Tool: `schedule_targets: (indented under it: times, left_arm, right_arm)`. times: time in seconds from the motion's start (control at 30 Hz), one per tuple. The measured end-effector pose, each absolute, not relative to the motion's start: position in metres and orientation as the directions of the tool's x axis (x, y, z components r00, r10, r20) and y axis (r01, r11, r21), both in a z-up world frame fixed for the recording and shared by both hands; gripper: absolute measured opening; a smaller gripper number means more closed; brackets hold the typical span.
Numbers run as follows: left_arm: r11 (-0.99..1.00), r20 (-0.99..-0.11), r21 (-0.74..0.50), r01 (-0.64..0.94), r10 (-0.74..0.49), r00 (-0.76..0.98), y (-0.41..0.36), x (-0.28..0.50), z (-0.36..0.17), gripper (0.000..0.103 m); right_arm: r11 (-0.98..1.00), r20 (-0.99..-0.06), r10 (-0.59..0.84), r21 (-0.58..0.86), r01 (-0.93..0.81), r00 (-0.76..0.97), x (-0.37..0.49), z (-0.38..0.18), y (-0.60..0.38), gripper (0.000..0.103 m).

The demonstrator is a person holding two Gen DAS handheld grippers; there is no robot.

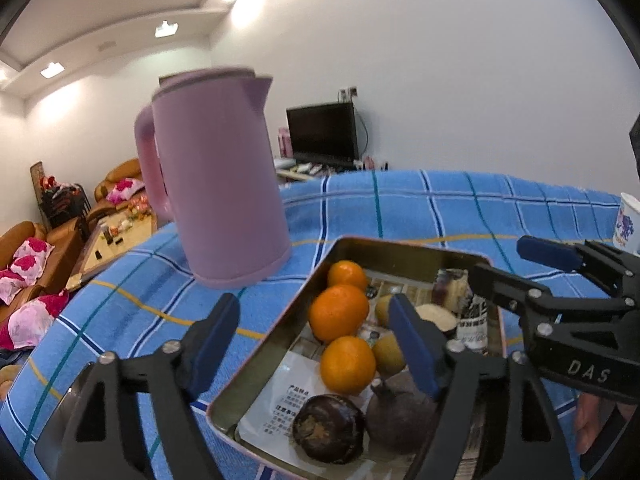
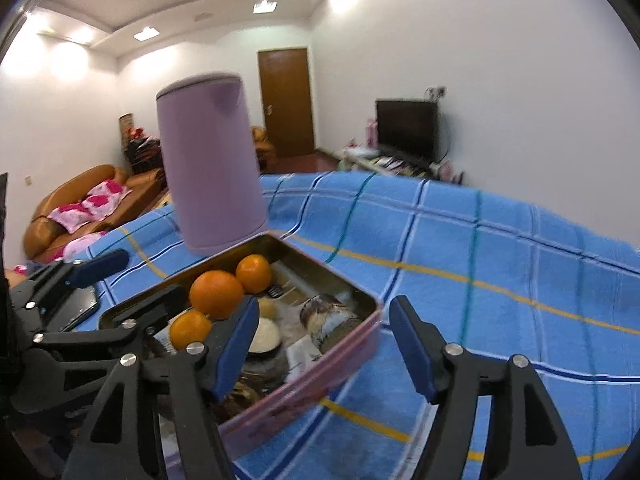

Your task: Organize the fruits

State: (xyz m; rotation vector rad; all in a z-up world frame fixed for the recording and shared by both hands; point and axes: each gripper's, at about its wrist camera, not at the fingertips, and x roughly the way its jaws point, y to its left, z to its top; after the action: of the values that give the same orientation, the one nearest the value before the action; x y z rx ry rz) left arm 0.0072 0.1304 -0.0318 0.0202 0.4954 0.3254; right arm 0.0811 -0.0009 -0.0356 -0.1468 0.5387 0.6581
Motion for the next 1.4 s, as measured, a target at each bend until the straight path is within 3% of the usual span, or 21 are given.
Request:
schedule_targets:
  times: [0.07,0.13,0.43,0.6,0.7,1.4]
  left_arm:
    - [0.948,-0.442,0.097,-0.304,0.314,0.840,0.128,0.003,-0.029,0.094]
    - [0.944,-0.423,0.101,-0.315,0.328,0.845,0.127,0.000,-0.027,0.098]
    - [0.942,-0.351,0.074,-0.328,0.332,0.876,0.124,-0.016,-0.019,0.101]
    - [0.944,-0.349,0.070,-0.323,0.326,0.879,0.122,-0.017,-0.020,0.102]
    - [0.944,-0.349,0.069,-0.322,0.325,0.879,0.122,-0.017,-0.020,0.103]
    - [0.943,-0.353,0.064,-0.325,0.326,0.877,0.122,-0.019,-0.021,0.103]
  right_arm:
    - [0.804,-0.498,0.525,0.024,-0.594,0.690,0.077,-0.033,-0.007,0.069]
    - [0.812,-0.484,0.520,0.022,-0.584,0.704,0.075,-0.031,-0.011,0.069]
    - [0.833,-0.414,0.484,-0.052,-0.550,0.771,0.056,-0.024,-0.025,0.070]
    - [0.843,-0.409,0.471,-0.051,-0.535,0.782,0.055,-0.023,-0.033,0.072]
    - [0.851,-0.399,0.468,-0.037,-0.524,0.788,0.054,-0.023,-0.038,0.081]
    - [0.843,-0.409,0.474,-0.044,-0.536,0.780,0.052,-0.022,-0.036,0.081]
